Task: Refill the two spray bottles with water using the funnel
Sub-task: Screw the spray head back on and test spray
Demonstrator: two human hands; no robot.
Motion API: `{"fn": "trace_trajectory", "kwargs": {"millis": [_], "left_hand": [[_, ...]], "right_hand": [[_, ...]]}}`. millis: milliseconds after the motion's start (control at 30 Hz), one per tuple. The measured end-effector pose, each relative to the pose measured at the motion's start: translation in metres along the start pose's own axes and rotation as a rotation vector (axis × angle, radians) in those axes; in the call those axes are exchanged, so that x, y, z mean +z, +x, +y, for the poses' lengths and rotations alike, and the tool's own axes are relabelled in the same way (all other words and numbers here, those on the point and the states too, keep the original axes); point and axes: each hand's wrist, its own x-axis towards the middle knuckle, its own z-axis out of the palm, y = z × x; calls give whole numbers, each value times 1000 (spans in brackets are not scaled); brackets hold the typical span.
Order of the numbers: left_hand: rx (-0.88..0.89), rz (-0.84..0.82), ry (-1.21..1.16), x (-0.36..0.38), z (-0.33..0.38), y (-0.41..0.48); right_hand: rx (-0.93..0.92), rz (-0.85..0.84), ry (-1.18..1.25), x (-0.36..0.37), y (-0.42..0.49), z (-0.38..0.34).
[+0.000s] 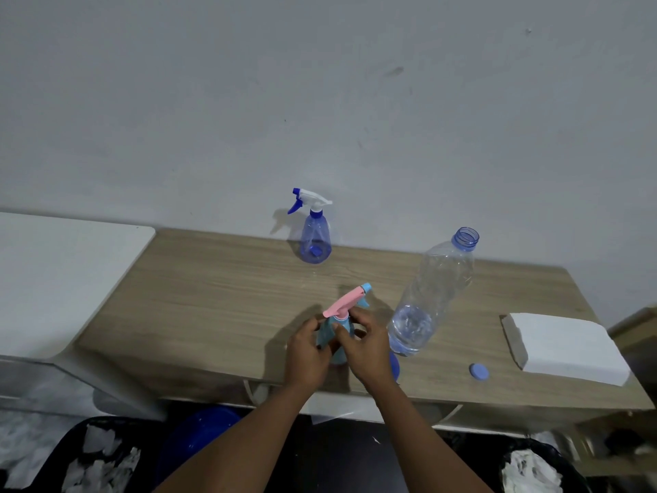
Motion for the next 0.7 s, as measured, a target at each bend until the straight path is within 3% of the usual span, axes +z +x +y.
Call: {"fn": "trace_trajectory", "kwargs": {"millis": [133,367,500,700], "left_hand": [[-13,-2,19,0,0,0],[-11,12,-8,1,0,1],[-34,23,17,3,0,2],[-26,11,6,0,0,4]], "right_hand": [[68,83,11,3,-3,-6],[-46,81,-97,10,-7,-2],[96,153,9,16,-2,-9],[-18,41,-51,5,-6,-4]]}}
